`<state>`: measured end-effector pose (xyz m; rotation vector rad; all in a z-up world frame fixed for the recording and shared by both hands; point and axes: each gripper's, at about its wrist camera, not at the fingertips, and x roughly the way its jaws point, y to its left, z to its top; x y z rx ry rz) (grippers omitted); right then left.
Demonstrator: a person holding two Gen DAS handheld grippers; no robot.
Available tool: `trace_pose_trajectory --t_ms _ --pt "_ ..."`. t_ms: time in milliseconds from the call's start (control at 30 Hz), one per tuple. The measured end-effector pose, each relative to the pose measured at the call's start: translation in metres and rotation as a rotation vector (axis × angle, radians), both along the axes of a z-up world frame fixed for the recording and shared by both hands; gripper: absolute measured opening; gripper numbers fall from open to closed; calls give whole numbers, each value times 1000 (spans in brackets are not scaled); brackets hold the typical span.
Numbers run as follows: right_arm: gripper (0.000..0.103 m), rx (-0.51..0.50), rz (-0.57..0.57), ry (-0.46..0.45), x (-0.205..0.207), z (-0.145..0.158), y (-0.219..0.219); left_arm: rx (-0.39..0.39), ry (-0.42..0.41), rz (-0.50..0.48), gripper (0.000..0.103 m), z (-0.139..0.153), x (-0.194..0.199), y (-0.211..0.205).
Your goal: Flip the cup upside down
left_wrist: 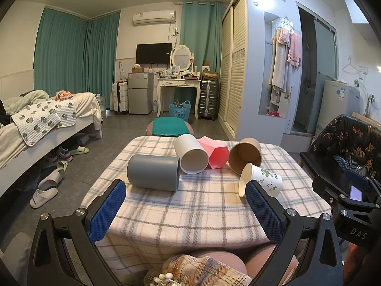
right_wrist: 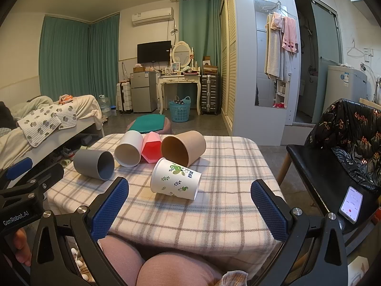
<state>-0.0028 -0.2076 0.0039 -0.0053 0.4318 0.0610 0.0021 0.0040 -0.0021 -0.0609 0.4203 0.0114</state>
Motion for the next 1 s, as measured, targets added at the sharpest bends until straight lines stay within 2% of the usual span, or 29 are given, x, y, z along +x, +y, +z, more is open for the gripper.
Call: trace_pose_trajectory --t_ms 1000 --pt "103 2 -1 6 1 -1 1 -2 6 3 103 -5 -3 2"
